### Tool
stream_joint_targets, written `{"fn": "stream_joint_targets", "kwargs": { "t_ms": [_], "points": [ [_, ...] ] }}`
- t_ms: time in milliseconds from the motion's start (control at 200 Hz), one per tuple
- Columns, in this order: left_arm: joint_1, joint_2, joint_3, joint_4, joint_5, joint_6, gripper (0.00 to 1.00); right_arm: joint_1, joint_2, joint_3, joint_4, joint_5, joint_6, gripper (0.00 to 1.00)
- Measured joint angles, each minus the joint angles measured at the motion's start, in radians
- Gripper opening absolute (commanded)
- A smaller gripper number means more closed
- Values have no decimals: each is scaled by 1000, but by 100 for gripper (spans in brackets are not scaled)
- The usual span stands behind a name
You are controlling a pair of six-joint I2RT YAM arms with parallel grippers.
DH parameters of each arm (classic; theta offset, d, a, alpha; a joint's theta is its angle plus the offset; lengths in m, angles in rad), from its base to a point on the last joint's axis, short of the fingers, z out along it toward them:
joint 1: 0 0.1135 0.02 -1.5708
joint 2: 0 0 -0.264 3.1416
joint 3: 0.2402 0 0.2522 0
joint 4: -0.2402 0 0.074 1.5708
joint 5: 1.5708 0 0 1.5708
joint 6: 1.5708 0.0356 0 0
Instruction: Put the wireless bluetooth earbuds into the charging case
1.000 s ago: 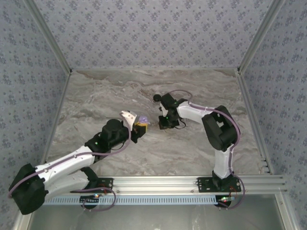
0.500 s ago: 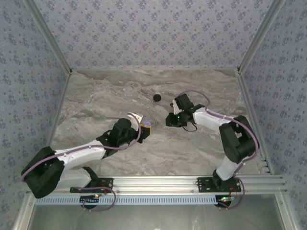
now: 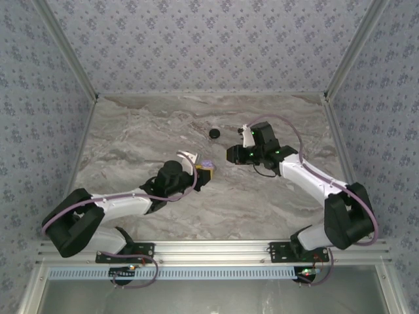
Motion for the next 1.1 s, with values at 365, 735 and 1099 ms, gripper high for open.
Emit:
{"fn": "stream_joint_targets", "kwargs": {
  "t_ms": [365, 735, 1099],
  "points": [
    [0, 33, -22, 221, 32, -37, 23, 8, -84, 44, 4, -48, 0, 21],
    [0, 41, -22, 351, 76, -36, 22, 47, -122, 132, 3, -64, 0, 22],
    [0, 58, 3, 410, 111, -37, 22, 89, -146, 154, 4, -71, -4, 22]
  ]
}}
